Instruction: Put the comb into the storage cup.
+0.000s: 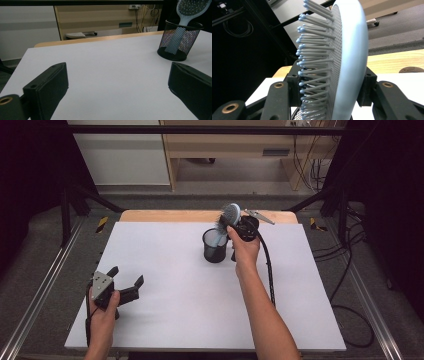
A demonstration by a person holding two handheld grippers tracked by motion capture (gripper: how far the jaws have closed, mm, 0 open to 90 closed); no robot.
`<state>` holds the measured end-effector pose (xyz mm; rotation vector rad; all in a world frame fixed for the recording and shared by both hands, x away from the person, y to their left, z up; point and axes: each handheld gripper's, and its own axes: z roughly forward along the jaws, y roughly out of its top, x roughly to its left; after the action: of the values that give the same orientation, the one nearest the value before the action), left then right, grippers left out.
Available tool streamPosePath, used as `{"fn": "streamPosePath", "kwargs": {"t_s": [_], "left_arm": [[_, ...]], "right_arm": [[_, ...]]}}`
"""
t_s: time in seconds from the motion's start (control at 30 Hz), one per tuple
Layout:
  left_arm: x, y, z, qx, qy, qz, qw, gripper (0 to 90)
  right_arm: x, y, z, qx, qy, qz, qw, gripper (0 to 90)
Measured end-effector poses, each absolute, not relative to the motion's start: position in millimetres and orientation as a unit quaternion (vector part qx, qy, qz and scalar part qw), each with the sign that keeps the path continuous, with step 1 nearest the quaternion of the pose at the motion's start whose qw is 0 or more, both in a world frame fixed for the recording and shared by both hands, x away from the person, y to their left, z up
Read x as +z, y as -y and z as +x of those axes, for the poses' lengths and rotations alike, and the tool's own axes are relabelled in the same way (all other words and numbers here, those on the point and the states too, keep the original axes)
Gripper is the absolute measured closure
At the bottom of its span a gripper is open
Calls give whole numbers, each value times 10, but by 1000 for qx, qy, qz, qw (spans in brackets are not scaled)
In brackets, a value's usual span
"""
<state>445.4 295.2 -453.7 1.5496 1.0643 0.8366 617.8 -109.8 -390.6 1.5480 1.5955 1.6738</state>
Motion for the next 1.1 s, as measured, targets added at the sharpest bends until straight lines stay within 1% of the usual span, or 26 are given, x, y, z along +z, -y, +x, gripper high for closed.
{"fn": "streamPosePath", "kwargs": {"t_s": [1.1], "left_arm": [[-4535,-2956,4453,347,-443,645,517,29]], "right_arm": [[-3961,1234,6212,590,-555,564,161,481]]}}
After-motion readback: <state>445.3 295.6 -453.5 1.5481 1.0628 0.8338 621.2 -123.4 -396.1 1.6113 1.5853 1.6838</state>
